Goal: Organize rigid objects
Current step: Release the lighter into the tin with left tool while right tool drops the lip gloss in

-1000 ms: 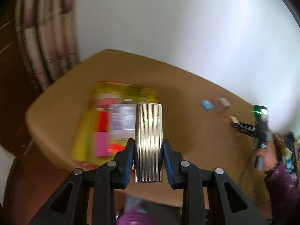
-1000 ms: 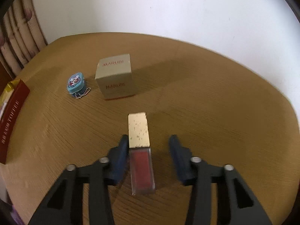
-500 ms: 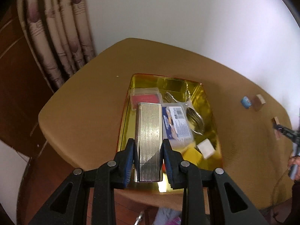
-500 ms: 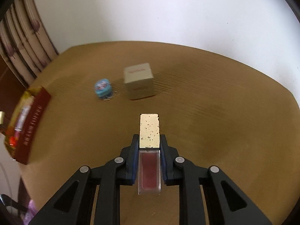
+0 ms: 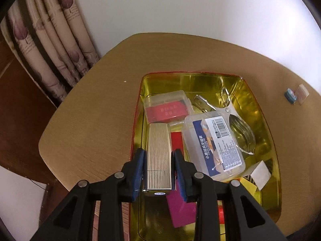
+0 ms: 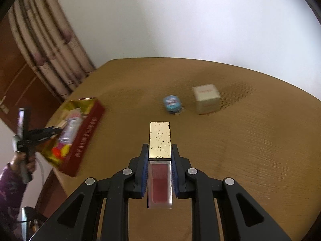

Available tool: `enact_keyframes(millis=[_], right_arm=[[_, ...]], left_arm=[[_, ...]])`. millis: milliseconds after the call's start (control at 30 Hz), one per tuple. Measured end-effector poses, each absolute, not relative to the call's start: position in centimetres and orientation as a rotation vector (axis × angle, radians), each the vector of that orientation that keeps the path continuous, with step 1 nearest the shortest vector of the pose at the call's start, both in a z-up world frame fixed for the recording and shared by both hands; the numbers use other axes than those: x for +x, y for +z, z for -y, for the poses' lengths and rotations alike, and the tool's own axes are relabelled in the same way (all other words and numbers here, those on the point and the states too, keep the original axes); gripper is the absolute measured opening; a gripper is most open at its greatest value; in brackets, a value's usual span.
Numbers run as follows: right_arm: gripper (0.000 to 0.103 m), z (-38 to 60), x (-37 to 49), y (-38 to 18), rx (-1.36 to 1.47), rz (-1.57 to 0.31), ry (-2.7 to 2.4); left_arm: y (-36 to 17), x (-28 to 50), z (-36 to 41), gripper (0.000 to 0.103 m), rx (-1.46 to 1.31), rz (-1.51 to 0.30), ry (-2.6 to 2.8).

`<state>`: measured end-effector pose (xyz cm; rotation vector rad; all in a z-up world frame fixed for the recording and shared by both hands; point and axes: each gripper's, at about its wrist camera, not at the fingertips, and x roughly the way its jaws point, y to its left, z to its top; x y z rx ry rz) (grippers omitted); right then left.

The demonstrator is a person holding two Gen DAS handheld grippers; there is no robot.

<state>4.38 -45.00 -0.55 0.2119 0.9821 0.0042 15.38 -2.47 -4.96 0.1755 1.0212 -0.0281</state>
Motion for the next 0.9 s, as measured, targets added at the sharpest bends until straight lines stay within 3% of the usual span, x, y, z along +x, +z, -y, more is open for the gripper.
enact_keyframes(millis=[267,533,900], right_arm=[[0.018,36.9,7.9,0.8,0.252,-0.975,0.210],[0.018,29.1,16.0,-2.3,0.306,-1.056,0.378],[0.018,18.4,26.7,-8.7,-0.107,-1.247,0.494]], left_arm=[[-2.4,12.1,2.5,0.032,0.174,-0.900,0.033],[1.3,2.9,-0.6,0.046,-0.062,-0.682,0.117],[0.1,3.3,-2.3,0.047,-0.150,-0.738,0.043]])
